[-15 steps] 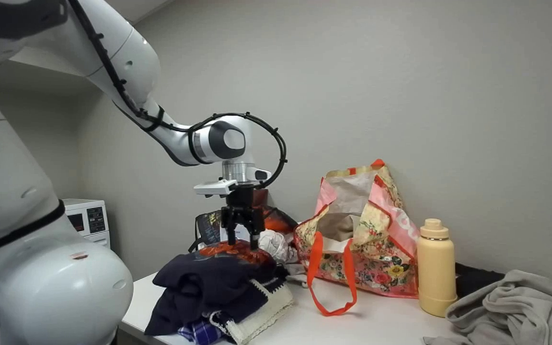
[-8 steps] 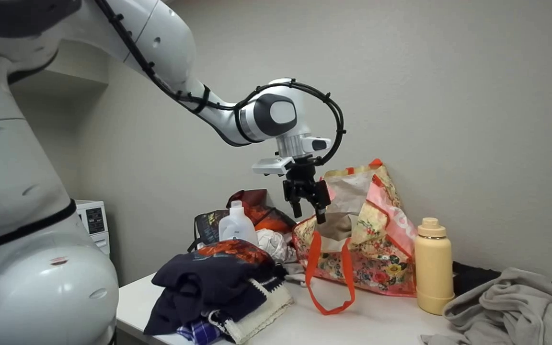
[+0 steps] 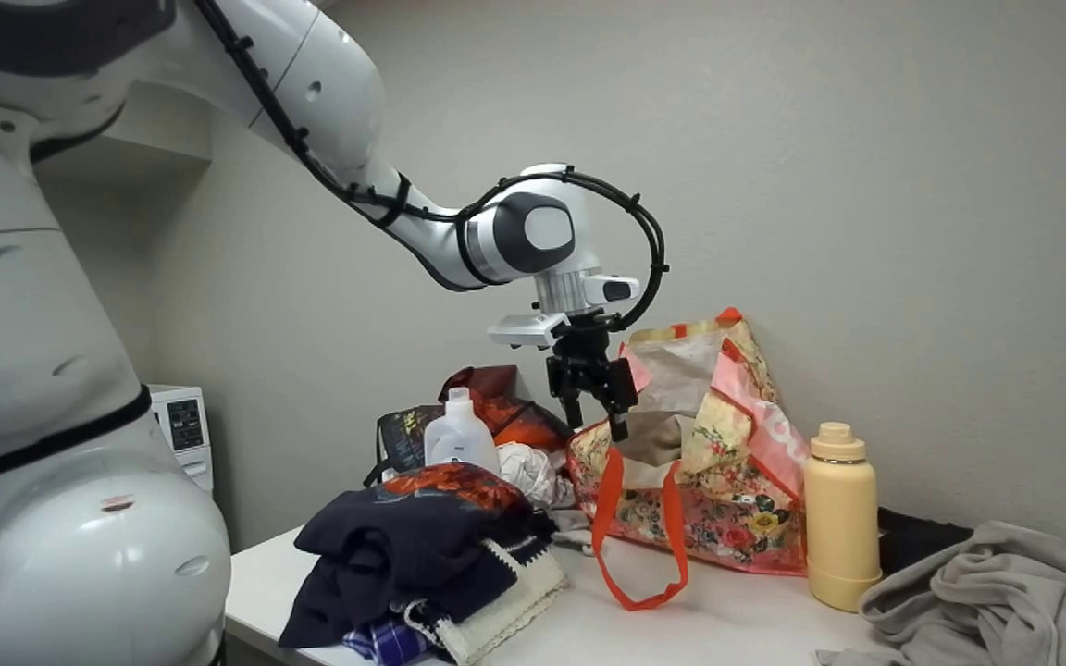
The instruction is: Move the cream clothing to the left
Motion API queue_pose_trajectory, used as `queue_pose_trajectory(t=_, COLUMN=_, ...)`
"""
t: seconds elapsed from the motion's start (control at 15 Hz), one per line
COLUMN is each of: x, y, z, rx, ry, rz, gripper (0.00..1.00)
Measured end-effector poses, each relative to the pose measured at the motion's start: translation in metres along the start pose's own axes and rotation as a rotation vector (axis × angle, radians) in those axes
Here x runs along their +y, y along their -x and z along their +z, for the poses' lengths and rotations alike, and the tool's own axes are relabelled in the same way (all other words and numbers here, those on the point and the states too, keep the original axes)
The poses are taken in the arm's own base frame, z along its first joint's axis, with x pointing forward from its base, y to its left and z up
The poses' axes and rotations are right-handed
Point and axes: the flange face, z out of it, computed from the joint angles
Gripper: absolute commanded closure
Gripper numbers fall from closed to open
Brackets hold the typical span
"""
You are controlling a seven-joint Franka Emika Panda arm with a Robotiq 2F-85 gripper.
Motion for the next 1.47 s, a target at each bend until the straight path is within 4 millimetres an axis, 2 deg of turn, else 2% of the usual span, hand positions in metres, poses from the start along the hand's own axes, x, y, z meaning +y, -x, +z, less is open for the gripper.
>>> queue_pose_trajectory(t=0.13, x=0.026, y=-0.025, z=0.011, rx=0.026, ry=0.001, rz=0.061, gripper=0.0)
queue_pose_trajectory(t=0.47, x=0.11, y=-0.106, z=0.054, rx=0.119, ry=0.024, rz=0.247, gripper=0.0)
queue_pose_trajectory(t=0.67, x=0.149, y=-0.155, z=0.075, rx=0.186, ry=0.053, rz=0.32, gripper=0.0)
queue_pose_trajectory(t=0.87, x=0.184, y=-0.195, z=0.089, rx=0.247, ry=0.099, rz=0.373, gripper=0.0)
queue_pose_trajectory(t=1.13, x=0.226, y=-0.22, z=0.106, rx=0.3, ry=0.158, rz=0.478, gripper=0.0)
queue_pose_trajectory(t=1.47, x=0.278, y=-0.216, z=0.148, rx=0.283, ry=0.232, rz=0.607, gripper=0.0)
